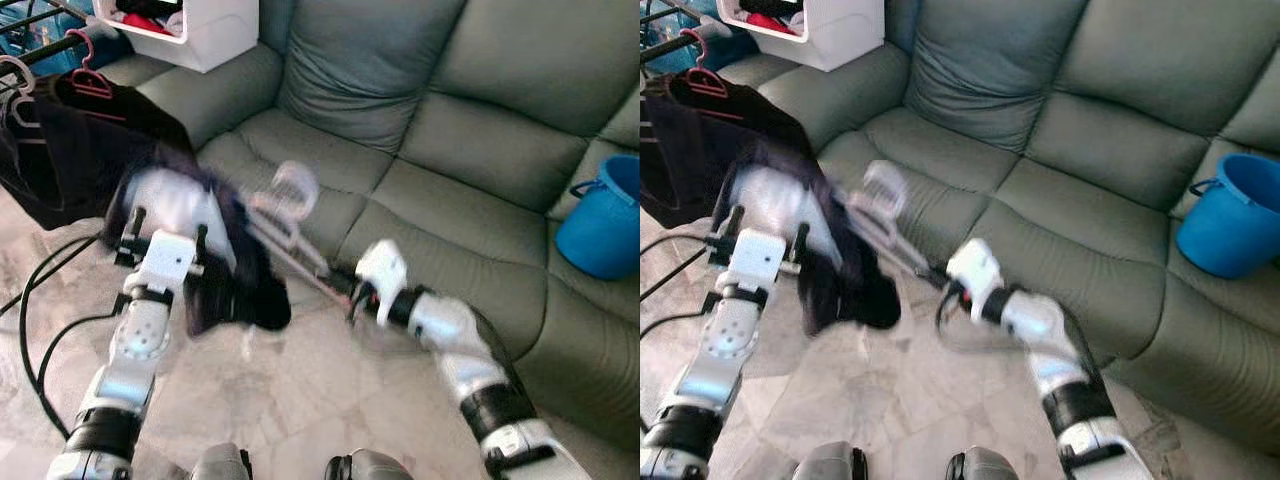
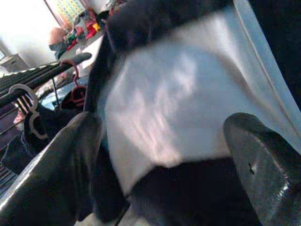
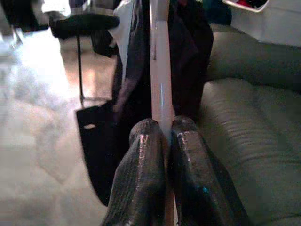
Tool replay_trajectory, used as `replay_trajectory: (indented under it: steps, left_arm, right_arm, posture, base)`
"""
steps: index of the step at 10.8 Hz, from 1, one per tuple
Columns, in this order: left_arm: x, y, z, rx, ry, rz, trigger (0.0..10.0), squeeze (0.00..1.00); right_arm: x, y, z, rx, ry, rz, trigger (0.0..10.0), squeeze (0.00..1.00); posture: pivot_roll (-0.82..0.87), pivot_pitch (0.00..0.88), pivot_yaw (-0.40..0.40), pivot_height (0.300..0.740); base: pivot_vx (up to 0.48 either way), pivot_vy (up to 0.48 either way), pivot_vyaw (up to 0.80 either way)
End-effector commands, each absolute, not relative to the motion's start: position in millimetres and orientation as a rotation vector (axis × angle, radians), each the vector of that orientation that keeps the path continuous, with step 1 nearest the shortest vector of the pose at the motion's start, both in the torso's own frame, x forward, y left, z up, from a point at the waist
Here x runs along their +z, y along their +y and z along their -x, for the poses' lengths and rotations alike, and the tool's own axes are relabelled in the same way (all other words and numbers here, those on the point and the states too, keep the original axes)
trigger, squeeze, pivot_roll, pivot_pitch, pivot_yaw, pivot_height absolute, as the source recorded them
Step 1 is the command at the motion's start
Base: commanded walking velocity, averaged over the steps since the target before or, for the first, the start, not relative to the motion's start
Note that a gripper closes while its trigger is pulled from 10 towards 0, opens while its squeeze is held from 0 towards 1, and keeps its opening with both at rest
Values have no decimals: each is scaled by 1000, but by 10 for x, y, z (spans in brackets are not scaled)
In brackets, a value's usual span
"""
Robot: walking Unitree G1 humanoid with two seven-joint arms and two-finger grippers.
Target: Hang hanger
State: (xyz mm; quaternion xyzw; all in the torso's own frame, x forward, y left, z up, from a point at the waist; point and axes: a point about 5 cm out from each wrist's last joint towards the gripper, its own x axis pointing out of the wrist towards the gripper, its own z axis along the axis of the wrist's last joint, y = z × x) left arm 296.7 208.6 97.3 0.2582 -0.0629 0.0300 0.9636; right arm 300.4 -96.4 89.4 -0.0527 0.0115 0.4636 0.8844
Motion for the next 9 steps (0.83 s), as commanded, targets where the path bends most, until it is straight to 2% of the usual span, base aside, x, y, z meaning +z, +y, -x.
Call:
replay_trajectory:
  steps: [1, 3, 6, 8, 9]
  left_arm:
    - [952, 2104, -2973, 76, -112, -511, 10000, 0]
    - [987, 2145, -2986, 91, -117, -501, 10000, 0]
    - [1167, 2103, -3023, 75, -170, -394, 10000, 0]
    - [1188, 2097, -3026, 58, -174, -390, 10000, 0]
    - [1184, 2072, -3022, 35, -171, -376, 10000, 0]
  right_arm:
    - [1124, -979, -3101, 996, -40, 53, 0, 0]
    - [1157, -1021, -3163, 1054, -13, 94, 0, 0]
    - [1055, -1039, -3145, 1140, 72, 154, 0, 0]
    - [972, -1113, -3111, 1188, 91, 341, 0, 0]
    - [995, -1145, -3136, 1179, 82, 381, 0, 0]
  posture:
    - [-34, 0, -71, 740]
    - [-34, 0, -71, 740]
    - [-29, 0, -71, 740]
    - [-28, 0, -69, 740]
    - [-35, 0, -67, 740]
  base:
    - [0, 0, 0]
    - [0, 0, 0]
    - [0, 0, 0]
    - [0, 0, 0]
    - [0, 0, 0]
